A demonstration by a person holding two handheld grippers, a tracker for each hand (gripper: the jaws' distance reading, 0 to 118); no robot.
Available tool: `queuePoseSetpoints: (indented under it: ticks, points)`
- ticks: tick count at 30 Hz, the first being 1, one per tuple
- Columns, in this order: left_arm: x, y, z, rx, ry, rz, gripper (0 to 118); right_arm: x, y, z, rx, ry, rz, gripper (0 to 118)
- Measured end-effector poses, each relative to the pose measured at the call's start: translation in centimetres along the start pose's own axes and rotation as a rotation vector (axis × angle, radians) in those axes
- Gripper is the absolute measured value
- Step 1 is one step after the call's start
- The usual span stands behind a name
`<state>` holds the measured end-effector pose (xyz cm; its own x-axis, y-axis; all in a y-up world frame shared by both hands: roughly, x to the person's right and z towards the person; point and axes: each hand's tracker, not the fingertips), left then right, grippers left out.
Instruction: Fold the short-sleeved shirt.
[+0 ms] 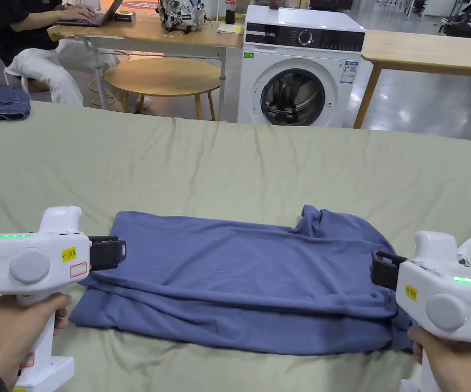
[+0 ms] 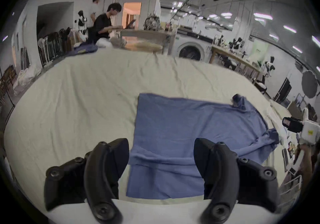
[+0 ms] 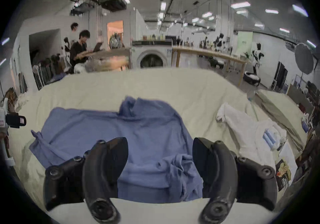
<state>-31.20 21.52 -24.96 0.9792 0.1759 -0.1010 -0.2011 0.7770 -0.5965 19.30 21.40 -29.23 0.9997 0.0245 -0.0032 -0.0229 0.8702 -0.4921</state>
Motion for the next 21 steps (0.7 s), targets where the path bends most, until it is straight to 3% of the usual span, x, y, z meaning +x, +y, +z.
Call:
queuePoseSetpoints:
  ticks: [4, 5, 6, 7, 8, 10, 15, 21]
  points:
    - [1.4, -0.7, 2.6, 0.126, 0.031, -0.052, 72, -2.0, -0.1, 2.6, 0.108, -0.003, 0.019, 57]
    - [1.8, -0.9, 3.2, 0.145, 0.042, -0.070, 57, -2.5, -0.2, 3.1, 0.127, 0.003, 0.020, 41]
    - [2.2, -1.2, 3.5, 0.161, 0.076, -0.091, 31, -2.8, -0.4, 3.4, 0.132, 0.000, 0.023, 18]
    - [2.4, -1.6, 3.8, 0.168, 0.099, -0.105, 16, -3.2, -0.5, 3.6, 0.141, 0.001, 0.019, 6]
    - [2.5, -1.9, 4.0, 0.176, 0.094, -0.107, 9, -3.4, -0.7, 4.0, 0.151, 0.008, 0.015, 1]
    - [2.5, -2.5, 4.4, 0.165, 0.079, -0.104, 0, -3.9, -1.1, 4.7, 0.166, 0.022, 0.011, 0]
    - [0.4, -3.5, 3.1, 0.075, 0.134, -0.083, 0, -4.6, -1.8, 5.6, 0.174, 0.032, 0.022, 0]
    - [-3.8, -3.4, -1.6, -0.225, 0.077, 0.030, 0, -3.8, -3.2, 5.4, 0.120, 0.031, 0.013, 0]
